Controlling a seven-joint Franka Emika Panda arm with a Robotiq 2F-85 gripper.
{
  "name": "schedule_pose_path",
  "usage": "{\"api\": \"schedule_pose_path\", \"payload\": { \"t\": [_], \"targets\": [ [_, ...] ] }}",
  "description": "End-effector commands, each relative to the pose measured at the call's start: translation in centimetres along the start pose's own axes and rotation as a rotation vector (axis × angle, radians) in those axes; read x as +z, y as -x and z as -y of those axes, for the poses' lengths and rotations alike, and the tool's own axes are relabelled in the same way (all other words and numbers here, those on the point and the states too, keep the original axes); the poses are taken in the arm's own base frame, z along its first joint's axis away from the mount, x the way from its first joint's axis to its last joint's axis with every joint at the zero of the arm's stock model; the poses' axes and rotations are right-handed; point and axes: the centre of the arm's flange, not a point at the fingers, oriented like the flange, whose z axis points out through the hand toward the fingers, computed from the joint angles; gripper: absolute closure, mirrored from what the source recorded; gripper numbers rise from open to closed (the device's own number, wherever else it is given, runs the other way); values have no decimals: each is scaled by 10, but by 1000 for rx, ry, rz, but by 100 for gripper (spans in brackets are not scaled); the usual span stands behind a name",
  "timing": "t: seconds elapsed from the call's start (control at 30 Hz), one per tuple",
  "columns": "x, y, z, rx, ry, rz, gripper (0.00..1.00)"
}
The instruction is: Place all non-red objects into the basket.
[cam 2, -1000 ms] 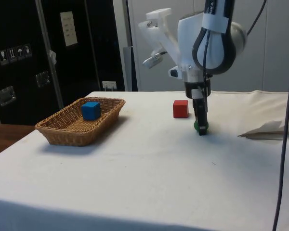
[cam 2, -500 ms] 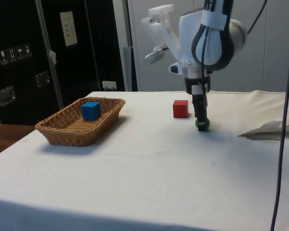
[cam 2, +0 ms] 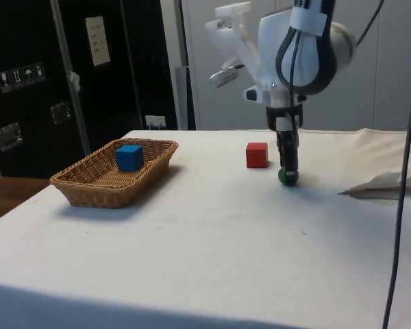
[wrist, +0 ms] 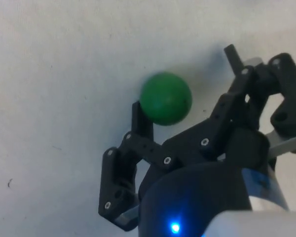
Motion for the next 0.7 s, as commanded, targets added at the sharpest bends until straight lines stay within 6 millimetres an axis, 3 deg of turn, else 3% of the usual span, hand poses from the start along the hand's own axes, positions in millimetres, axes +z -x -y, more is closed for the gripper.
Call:
{"api": "schedule_pose_path", "payload": {
  "t": [0.0,0.03,0.2,0.67],
  "targets": [
    [-3,2,1,0,-2,-12,21],
    [-3,3,1,1,-3,-12,44],
    [-1,3,1,3,-3,-3,97],
    [-11,1,-1,2,-9,-21,100]
  ]
}}
